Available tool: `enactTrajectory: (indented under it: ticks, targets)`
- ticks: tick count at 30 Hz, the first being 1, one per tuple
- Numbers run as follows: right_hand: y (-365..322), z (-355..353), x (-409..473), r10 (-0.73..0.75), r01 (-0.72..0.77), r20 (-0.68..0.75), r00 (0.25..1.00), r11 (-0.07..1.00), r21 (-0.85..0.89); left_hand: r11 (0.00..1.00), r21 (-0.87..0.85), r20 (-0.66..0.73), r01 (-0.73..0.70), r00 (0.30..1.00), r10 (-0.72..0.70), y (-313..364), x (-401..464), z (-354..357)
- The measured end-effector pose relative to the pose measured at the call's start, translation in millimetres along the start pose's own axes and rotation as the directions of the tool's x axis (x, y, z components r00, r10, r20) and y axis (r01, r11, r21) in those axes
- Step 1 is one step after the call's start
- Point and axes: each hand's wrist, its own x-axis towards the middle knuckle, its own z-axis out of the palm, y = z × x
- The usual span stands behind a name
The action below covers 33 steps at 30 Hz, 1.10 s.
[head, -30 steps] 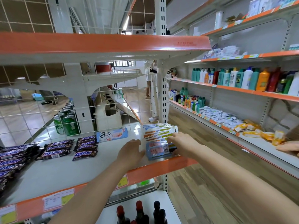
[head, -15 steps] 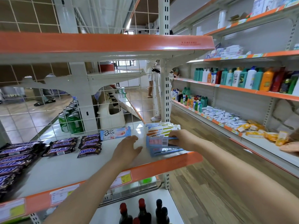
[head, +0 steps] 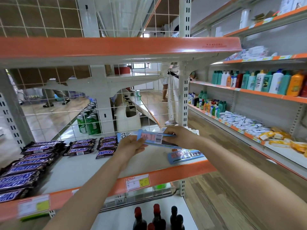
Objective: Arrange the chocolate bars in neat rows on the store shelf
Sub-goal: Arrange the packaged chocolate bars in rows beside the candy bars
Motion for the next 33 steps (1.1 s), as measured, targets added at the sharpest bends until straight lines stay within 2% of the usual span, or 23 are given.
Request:
enactTrajectory:
  ticks: [8,14,16,18,23,27,33]
  targets:
    - [-14,14,18,0.000,-0.001,0.010,1.000,0.999,0.049,0.991,-0.132,-0.078,-0.008,0.997,-0.003,-3,-3,-25]
    - [-9,14,25,0.221,-0.173,-0.072,0.972,0.895,0.410,0.962,-0.272,-0.172,-0.026,0.985,-0.022,-5,-8,-48]
    - [-8,15,25,0.287,-0.222,-0.023,0.958,0.787,0.576,0.955,-0.296,-0.178,-0.028,0.984,-0.026,-6,-9,-54]
    - [-10,17,22,0.300,-0.254,0.045,0.953,0.709,0.657,0.954,-0.299,-0.178,-0.028,0.984,-0.027,-7,-12,-57]
    - [-20,29,23,0.241,-0.256,0.113,0.964,0.726,0.639,0.948,-0.317,-0.183,-0.013,0.982,-0.048,-8,-19,-57]
    - [-32,38,27,0.208,-0.204,0.062,0.976,0.784,0.586,0.946,-0.325,-0.213,-0.006,0.975,-0.067,-9,-22,-60]
    - [-37,39,28,0.177,-0.167,0.014,0.984,0.893,0.419,0.941,-0.337,-0.207,0.003,0.975,-0.077,-14,-22,-65]
